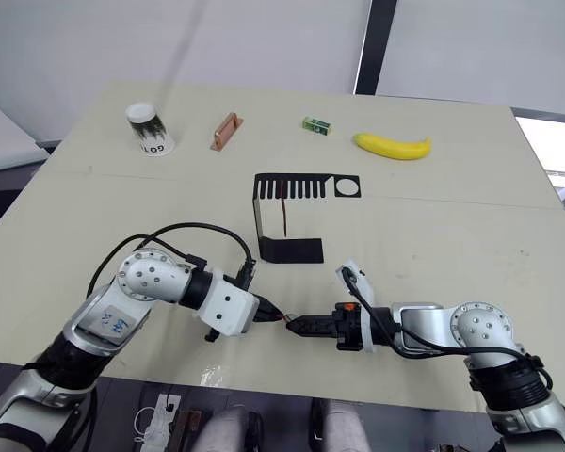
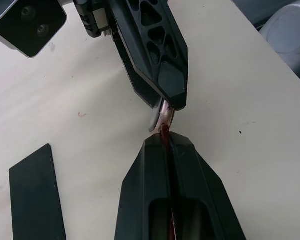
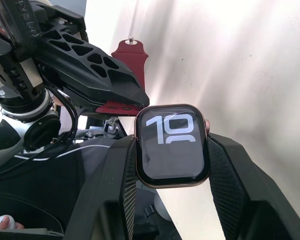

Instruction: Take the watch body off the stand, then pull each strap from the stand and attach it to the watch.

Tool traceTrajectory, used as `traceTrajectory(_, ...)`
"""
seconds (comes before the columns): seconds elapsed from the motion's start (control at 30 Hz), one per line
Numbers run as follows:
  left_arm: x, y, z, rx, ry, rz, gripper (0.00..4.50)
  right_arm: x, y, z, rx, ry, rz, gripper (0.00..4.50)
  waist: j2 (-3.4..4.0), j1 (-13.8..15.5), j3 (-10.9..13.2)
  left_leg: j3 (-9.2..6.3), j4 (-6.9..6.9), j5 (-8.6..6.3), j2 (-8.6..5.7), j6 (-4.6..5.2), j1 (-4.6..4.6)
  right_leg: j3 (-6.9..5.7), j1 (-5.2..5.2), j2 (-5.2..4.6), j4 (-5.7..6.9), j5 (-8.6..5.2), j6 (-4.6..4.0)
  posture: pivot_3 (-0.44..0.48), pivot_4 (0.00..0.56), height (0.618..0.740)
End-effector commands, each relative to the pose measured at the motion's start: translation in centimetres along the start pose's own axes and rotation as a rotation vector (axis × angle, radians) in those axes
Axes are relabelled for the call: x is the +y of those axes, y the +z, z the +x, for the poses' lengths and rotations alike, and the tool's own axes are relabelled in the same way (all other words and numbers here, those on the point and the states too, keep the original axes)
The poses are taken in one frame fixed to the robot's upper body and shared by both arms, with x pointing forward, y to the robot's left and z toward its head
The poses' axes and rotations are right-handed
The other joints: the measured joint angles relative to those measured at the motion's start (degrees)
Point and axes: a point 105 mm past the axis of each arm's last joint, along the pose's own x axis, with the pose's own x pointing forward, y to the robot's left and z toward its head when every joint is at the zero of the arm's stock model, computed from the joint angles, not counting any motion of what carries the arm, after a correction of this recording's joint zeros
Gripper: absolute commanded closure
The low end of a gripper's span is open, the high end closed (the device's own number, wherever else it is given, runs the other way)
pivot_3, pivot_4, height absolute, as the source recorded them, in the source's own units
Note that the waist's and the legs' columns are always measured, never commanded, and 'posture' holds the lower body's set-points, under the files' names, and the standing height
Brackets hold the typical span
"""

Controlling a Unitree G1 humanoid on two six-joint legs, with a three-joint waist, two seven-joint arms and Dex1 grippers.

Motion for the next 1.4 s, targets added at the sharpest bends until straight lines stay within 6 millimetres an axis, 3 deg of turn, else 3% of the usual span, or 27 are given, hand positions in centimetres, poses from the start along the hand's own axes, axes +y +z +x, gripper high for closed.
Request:
traceTrajectory(0.03,0.6,1.6,1.2,-0.052,0.001,0.045,4.50,2.9,-0.2,0.9,0.029,0.143,-0.040,2.97,0.00,0.0,0.0,0.00,0.00,0.00,0.00,0.00,0.00,0.00,0.00,0.00,0.00,0.00,0.00,0.000,0.150,0.740)
traceTrajectory(1.07,1.5,1.4,2.2,-0.032,0.039,0.151,4.50,3.7,-0.5,0.9,0.074,0.190,-0.044,2.97,0.01,0.1,0.0,-0.01,0.01,-0.01,0.00,0.05,-0.01,-0.02,0.00,-0.01,0.03,0.00,0.00,0.000,0.150,0.740)
traceTrajectory(1.4,1.9,1.5,1.7,-0.052,0.068,0.126,4.50,3.1,-0.5,0.6,0.067,0.158,-0.035,2.97,0.01,0.0,0.0,0.00,0.03,-0.01,0.00,0.06,-0.04,-0.02,0.00,-0.01,0.03,0.03,0.05,0.000,0.150,0.740)
